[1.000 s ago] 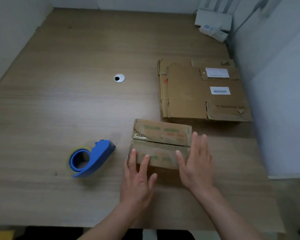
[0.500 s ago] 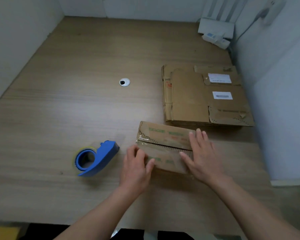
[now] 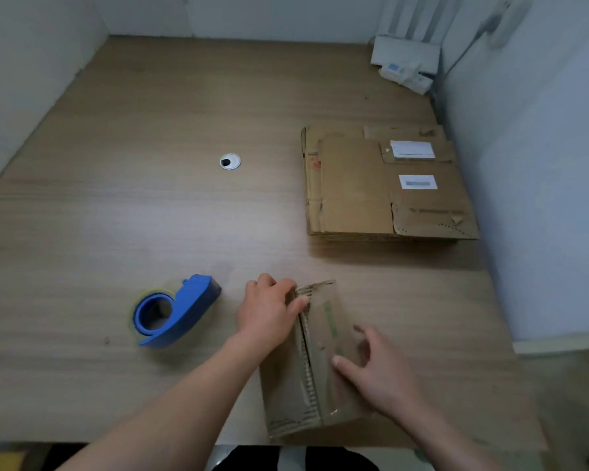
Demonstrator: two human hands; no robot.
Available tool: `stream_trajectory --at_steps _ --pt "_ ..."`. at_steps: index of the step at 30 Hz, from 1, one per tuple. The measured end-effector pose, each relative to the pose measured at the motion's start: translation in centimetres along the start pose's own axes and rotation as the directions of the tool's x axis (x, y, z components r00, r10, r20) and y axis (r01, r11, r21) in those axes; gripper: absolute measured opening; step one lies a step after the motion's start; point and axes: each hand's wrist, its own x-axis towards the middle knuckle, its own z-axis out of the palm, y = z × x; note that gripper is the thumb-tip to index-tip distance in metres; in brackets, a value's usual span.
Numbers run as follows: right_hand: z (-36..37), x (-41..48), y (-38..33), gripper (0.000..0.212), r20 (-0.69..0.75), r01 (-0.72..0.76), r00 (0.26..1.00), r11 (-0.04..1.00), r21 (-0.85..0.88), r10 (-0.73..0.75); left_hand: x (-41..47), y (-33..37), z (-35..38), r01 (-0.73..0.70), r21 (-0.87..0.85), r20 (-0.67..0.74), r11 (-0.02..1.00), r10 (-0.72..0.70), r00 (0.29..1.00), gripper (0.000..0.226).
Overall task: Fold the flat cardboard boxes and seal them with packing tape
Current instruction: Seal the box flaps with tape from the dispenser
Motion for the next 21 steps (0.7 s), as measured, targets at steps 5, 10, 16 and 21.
stream_trajectory --at_steps 5,10,16,21 --pt "0.5 3.4 -3.0 0.07 -0.073 0.197 0.979 0.976 0.094 -0.19 0.6 -0.2 0.3 0.032 -0.009 0.043 0.999 -0.032 0.999 0.039" --pt "2.1 2.7 -3.6 0.067 -0.086 0.202 0.978 0.971 0.129 -0.192 -1.6 -2.0 -2.3 -0.088 -0.264 -0.244 0.96 0.022 0.969 0.051" --pt "2.2 1.7 -3.6 0.073 -0.231 0.154 0.965 0.979 0.13 -0.121 -6.1 -12.2 -3.1 0.267 0.047 -0.487 0.963 -0.211 0.848 0.077" --pt "0.4 1.4 -7.0 0.069 -0.298 0.275 0.92 0.961 0.026 -0.255 -4.5 -15.3 -3.8 0.373 0.167 -0.295 0.913 -0.315 0.902 0.06"
